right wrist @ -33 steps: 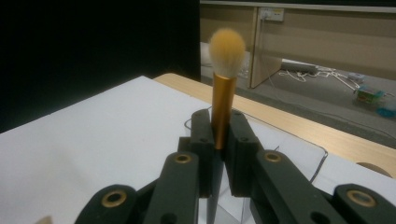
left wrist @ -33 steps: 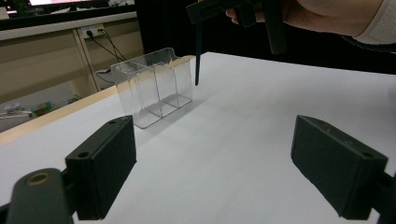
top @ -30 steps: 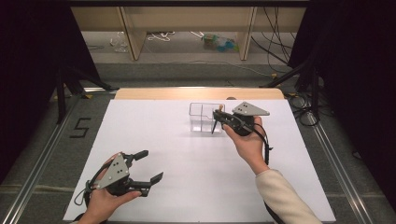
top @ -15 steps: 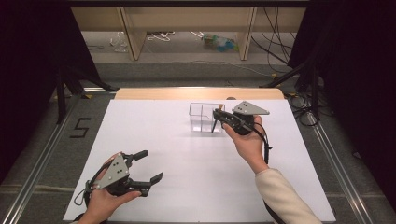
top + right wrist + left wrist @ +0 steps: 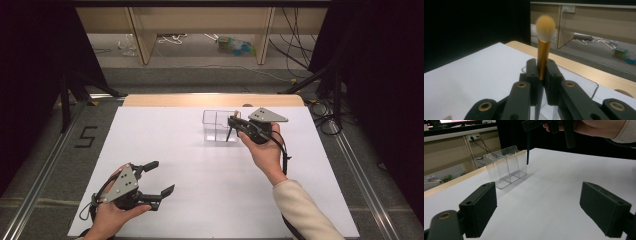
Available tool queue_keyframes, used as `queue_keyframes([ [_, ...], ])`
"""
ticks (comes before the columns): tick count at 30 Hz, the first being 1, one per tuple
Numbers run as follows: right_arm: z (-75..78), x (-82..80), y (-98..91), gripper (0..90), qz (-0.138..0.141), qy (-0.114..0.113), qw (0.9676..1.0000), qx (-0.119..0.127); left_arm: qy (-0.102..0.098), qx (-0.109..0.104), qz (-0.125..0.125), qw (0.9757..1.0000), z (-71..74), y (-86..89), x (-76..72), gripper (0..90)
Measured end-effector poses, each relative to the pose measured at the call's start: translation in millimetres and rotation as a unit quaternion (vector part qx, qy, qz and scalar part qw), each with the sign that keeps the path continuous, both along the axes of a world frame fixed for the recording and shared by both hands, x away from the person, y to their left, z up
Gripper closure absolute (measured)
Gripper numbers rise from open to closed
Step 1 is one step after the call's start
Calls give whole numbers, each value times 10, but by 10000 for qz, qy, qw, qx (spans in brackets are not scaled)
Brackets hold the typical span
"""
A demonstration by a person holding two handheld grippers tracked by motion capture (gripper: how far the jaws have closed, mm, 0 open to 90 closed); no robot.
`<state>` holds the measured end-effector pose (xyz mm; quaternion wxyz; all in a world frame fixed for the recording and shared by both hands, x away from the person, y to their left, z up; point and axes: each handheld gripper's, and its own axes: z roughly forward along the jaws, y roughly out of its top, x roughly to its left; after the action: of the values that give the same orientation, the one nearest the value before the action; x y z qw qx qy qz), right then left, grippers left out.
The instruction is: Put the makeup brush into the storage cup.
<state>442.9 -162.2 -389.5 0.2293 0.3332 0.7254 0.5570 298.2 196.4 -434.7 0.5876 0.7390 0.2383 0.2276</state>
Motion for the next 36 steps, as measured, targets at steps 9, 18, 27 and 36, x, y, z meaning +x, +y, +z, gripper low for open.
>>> queue_keyframes([
  [9,11,13,4,839,-21,-22,10000,1,-33,6,-24,10000,-2,0,6,140],
  [18,22,6,9,839,-47,107,9999,28,-39,14,-27,10000,-1,0,6,140],
  [27,32,36,0,839,-62,-17,10000,16,-37,17,-26,10000,-1,0,6,140],
  [36,57,52,5,839,-59,-32,10000,41,-40,27,-32,10000,-2,-1,7,140],
])
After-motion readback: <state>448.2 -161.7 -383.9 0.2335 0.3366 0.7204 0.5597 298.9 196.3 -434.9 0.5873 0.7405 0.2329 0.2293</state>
